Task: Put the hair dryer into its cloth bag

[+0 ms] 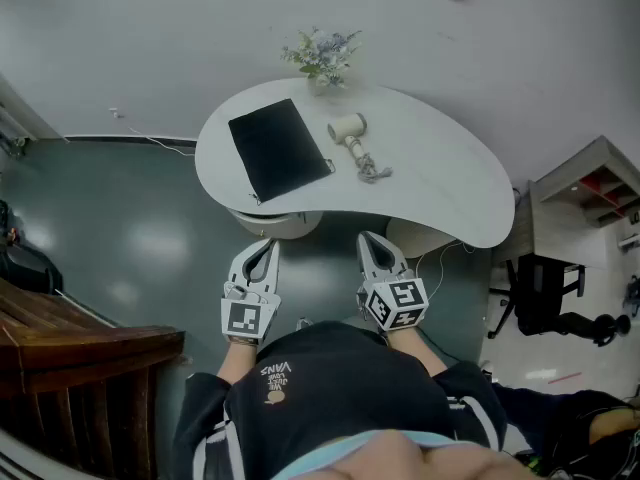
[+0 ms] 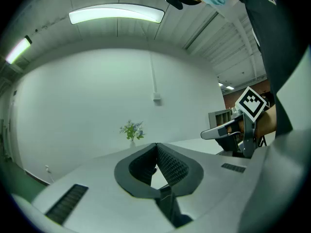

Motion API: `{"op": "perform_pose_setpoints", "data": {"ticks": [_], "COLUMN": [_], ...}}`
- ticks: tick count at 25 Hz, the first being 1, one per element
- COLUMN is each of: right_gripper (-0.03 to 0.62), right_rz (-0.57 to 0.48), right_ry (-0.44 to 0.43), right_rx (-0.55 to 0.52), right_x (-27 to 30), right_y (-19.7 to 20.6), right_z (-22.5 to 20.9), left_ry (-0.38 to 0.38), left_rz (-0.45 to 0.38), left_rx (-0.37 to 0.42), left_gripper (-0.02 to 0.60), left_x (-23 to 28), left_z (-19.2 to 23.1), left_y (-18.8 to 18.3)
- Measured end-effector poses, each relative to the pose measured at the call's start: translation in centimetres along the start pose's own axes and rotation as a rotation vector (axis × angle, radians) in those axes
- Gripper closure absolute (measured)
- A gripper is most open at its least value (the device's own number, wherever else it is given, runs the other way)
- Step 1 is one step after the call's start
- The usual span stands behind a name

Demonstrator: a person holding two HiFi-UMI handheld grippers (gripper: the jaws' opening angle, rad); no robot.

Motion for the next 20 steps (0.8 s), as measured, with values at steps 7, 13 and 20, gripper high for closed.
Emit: {"op": "perform_pose_setpoints", "data": {"ticks": [7, 13, 20], "right_gripper": [0.549, 0.548, 0.543], "right_rz": [0.0, 0.014, 0.076], "right_ry": [-0.003, 0.006, -0.021], "right_rx": [0.021, -0.014, -0.048], "right_x": [-0.1, 0.9, 2.9], "right_y": [0.1, -0.3, -0.5], "right_z": [-0.7, -2.4, -5.3], "left_ry": [0.005, -0.032, -0.075], "left_rz": [-0.002, 0.029, 0.078], "left_rx": [-0.007, -0.021, -0.032], "left_gripper": [0.563, 0.561, 0.56], "left_x": [0.4, 1.8, 4.2], "left_z": [-0.7, -1.1, -1.9], "left_y": [0.0, 0.5, 1.6]}}
Point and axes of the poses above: the fingertips, and each gripper's own axes: x forward along the fingers, z to its left, y out of its underside, the point moved 7 cm from there along -x, backward along the fingers, and after that the axes turned 1 degree about -y, right-handed, at the moved point
